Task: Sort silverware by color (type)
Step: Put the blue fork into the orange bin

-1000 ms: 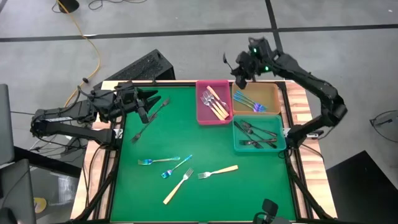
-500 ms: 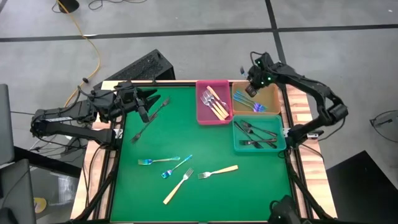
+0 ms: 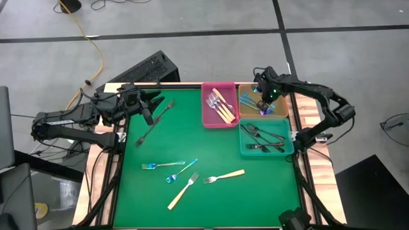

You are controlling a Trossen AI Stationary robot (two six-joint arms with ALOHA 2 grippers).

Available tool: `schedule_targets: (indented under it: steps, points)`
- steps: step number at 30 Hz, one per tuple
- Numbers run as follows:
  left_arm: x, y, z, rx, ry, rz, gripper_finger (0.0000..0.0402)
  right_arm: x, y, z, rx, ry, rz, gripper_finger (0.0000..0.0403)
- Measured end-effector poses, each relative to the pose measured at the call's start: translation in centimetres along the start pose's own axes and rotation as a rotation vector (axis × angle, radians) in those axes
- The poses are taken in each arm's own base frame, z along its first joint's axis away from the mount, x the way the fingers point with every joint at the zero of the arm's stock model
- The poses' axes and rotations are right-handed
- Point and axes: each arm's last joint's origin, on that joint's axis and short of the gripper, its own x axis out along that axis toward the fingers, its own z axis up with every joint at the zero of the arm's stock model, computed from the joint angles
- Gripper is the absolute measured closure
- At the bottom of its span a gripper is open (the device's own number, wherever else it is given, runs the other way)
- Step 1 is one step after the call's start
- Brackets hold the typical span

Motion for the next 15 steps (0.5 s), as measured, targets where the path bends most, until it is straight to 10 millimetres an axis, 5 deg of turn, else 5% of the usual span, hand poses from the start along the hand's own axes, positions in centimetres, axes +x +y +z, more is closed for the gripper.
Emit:
schedule_targets:
  steps: [15]
  points:
    - [0.0,0.23,-0.34,0.01,0.022,0.051,0.0262,0.8,0.35,-0.61,0.03,0.031,-0.068,0.0362]
